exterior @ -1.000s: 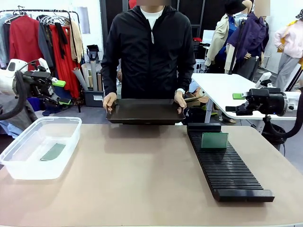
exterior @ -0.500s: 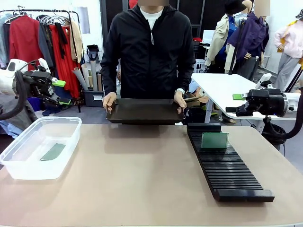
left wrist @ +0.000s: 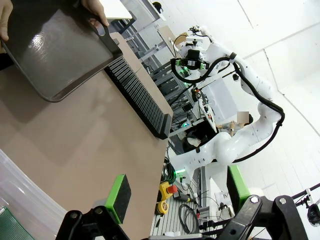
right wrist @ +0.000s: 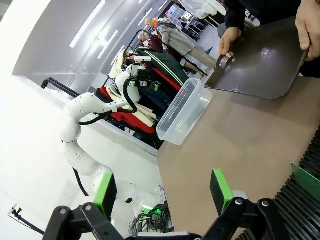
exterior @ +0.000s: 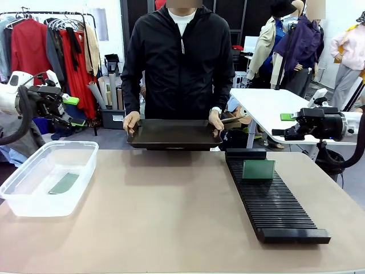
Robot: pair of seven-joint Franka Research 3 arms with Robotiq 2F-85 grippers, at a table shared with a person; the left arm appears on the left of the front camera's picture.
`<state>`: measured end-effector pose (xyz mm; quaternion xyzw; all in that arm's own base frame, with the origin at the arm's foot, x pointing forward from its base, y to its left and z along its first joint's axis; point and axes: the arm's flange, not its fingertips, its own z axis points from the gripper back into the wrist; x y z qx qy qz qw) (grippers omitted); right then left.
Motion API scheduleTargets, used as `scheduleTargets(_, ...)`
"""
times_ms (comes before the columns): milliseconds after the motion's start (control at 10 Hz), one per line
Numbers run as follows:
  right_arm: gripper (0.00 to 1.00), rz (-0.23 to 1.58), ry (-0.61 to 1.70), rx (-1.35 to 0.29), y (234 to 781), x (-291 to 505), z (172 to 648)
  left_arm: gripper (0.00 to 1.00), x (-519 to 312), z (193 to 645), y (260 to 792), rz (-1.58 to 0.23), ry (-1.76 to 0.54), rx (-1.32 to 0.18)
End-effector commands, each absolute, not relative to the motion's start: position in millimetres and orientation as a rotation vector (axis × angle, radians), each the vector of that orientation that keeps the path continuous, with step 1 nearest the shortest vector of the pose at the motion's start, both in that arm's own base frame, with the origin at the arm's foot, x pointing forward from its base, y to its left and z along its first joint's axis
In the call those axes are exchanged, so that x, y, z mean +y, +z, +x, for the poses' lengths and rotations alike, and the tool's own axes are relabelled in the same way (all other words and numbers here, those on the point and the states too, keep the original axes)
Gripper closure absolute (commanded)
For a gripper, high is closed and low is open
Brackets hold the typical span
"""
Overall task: Sort PCBs into racks and boxes based on the side picked up.
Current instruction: If the short side of the Blank PCB is picked up, insert it into the PCB Rack ; if the long side is picked up, place it in the Organizing box.
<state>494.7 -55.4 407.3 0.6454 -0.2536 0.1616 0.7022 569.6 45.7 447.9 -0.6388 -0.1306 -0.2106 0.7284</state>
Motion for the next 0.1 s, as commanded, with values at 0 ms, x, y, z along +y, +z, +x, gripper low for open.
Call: scheduleTargets(0, 0.00, 1.428, 0.371, -0.566, 409.4, -56.8, 496.0, 0.00, 46.2, 568.8, 448.7, -1.400, -0.470, -0.282)
